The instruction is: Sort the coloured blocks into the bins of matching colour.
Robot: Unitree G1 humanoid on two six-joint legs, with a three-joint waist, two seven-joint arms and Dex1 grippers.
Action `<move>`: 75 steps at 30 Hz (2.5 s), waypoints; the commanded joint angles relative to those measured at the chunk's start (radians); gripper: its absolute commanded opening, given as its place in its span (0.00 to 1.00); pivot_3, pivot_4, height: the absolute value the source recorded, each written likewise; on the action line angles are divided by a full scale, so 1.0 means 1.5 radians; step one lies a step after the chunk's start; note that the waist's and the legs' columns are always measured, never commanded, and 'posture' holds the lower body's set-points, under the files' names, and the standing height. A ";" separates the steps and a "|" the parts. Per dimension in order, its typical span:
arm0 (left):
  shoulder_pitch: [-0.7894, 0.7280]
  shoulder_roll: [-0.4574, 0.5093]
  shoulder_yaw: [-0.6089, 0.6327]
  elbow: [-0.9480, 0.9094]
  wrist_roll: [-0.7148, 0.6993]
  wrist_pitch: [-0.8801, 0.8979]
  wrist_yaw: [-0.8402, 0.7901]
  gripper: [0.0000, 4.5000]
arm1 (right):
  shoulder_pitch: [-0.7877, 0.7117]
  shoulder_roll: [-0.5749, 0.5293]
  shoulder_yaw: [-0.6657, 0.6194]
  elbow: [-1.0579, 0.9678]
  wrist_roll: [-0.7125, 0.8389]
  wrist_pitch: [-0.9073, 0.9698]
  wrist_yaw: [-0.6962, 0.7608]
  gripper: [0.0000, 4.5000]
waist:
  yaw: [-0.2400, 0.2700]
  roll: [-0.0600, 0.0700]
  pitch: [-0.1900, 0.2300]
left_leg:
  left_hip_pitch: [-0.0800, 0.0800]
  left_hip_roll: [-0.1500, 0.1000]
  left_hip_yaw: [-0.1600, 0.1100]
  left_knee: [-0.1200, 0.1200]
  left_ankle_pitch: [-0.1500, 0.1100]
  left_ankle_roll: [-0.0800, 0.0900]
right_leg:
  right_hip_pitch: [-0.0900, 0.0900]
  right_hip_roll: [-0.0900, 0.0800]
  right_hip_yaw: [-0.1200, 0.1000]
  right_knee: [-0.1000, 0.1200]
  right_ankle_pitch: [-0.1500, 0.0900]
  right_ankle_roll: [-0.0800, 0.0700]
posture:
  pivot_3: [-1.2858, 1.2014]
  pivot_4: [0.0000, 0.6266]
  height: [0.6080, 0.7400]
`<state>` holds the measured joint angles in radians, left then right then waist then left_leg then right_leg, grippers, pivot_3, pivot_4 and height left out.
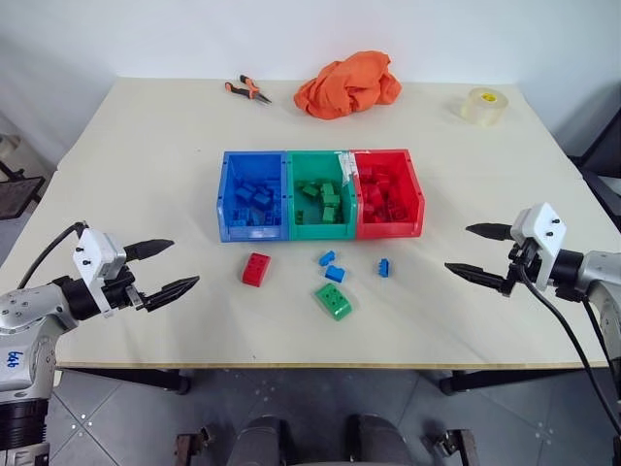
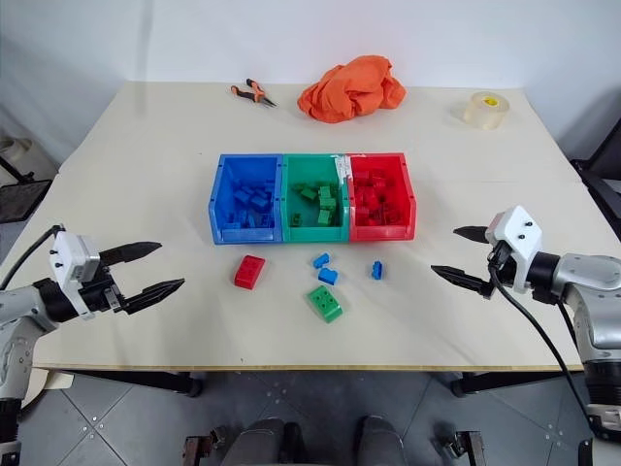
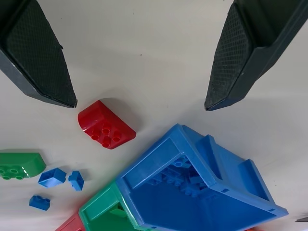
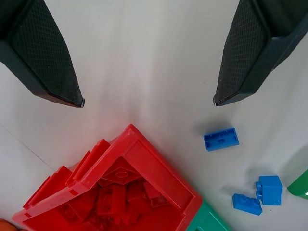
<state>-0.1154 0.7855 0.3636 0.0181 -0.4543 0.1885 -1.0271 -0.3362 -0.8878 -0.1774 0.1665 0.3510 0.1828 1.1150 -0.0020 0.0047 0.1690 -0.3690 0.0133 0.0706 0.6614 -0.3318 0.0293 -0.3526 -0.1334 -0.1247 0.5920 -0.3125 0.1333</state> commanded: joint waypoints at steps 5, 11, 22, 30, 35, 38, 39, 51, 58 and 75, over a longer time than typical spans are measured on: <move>-0.041 -0.003 -0.022 -0.005 0.017 -0.019 0.023 1.00 | 0.003 0.000 -0.019 -0.033 0.006 0.009 -0.024 1.00 | 0.001 0.000 0.000 | 0.000 0.000 0.000 0.000 0.000 0.000 | 0.000 0.000 0.000 0.000 0.000 0.000 | 0.52 0.24 1.00; -0.080 -0.017 -0.082 -0.006 0.021 0.004 0.018 1.00 | 0.056 -0.016 -0.045 -0.066 0.016 0.040 -0.032 1.00 | 0.004 0.000 0.000 | 0.000 0.000 0.000 0.000 0.000 0.000 | 0.000 0.000 0.000 0.001 0.000 0.000 | 0.52 0.24 1.00; -0.161 -0.045 -0.148 0.104 0.000 -0.062 -0.146 1.00 | 0.284 -0.097 -0.204 -0.144 0.031 0.074 0.013 1.00 | 0.013 0.000 0.000 | 0.001 0.000 0.001 0.001 -0.001 0.001 | 0.002 0.001 -0.001 -0.001 0.000 0.000 | 0.52 0.24 1.00; -0.170 -0.058 -0.143 0.126 0.000 -0.098 -0.165 1.00 | 0.176 -0.064 -0.104 -0.174 0.040 0.149 -0.021 1.00 | 0.009 0.000 0.000 | 0.001 0.000 0.002 0.002 -0.001 0.001 | 0.001 0.001 -0.001 0.000 0.000 0.000 | 0.52 0.24 1.00; -0.130 -0.056 -0.110 0.080 -0.011 -0.098 -0.137 1.00 | 0.053 0.001 0.018 -0.146 0.015 0.172 -0.035 1.00 | 0.002 0.000 0.000 | 0.000 0.000 0.001 0.002 -0.001 0.001 | 0.000 0.001 -0.001 0.000 0.000 0.000 | 0.52 0.24 1.00; -0.093 -0.051 -0.091 0.040 -0.019 -0.086 -0.122 1.00 | -0.020 0.046 0.081 -0.098 -0.010 0.168 -0.042 1.00 | 0.000 0.000 0.000 | 0.000 0.000 0.001 0.002 -0.001 0.001 | 0.000 0.001 -0.001 0.000 0.000 0.000 | 0.52 0.24 1.00; -0.077 -0.049 -0.083 0.024 -0.023 -0.081 -0.116 1.00 | -0.044 0.062 0.101 -0.075 -0.020 0.161 -0.041 1.00 | 0.000 0.000 0.000 | 0.000 0.000 0.001 0.002 -0.001 0.001 | 0.000 0.001 -0.001 0.000 0.000 0.000 | 0.52 0.24 1.00; 0.035 -0.049 -0.028 -0.101 -0.050 -0.041 -0.049 1.00 | -0.177 0.185 0.211 0.140 -0.115 0.050 -0.032 1.00 | -0.001 0.000 0.000 | 0.000 0.000 -0.002 0.002 -0.001 0.001 | 0.001 0.000 -0.002 0.001 0.000 0.000 | 0.52 0.24 1.00; 0.034 -0.048 -0.029 -0.101 -0.051 -0.040 -0.044 1.00 | -0.157 0.180 0.211 0.142 -0.132 0.011 -0.020 0.72 | -0.003 0.000 0.000 | 0.000 0.000 -0.002 0.002 -0.001 0.001 | 0.001 0.001 -0.002 0.002 0.000 0.000 | 0.52 0.24 1.00; -0.013 -0.054 -0.053 -0.050 -0.040 -0.066 -0.067 1.00 | -0.192 0.203 0.139 -0.029 -0.056 0.132 -0.085 0.32 | -0.004 0.000 0.000 | 0.000 0.000 -0.002 0.002 -0.001 0.001 | 0.000 0.001 -0.002 0.002 0.000 0.000 | 0.52 0.24 1.00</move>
<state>-0.1185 0.7017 0.2732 -0.0602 -0.5078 0.1138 -1.1194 -0.5688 -0.6041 0.0562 0.1744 0.2277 0.3230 1.0128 -0.0081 0.0050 0.1686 -0.3693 0.0136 0.0681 0.6640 -0.3328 0.0302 -0.3523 -0.1321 -0.1277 0.5946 -0.3124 0.1334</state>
